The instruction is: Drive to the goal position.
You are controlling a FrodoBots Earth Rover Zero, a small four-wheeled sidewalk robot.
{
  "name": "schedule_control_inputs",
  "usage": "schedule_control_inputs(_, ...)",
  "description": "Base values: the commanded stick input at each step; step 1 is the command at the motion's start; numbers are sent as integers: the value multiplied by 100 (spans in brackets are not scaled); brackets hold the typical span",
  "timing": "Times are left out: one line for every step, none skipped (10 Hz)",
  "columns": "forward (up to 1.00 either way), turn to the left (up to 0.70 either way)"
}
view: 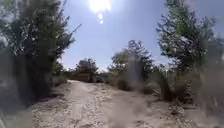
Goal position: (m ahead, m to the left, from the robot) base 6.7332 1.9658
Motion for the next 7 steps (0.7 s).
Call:
schedule_control_inputs(70,14)
schedule_control_inputs(70,14)
schedule_control_inputs(70,14)
schedule_control_inputs(70,14)
schedule_control_inputs(70,13)
schedule_control_inputs(70,6)
schedule_control_inputs(70,0)
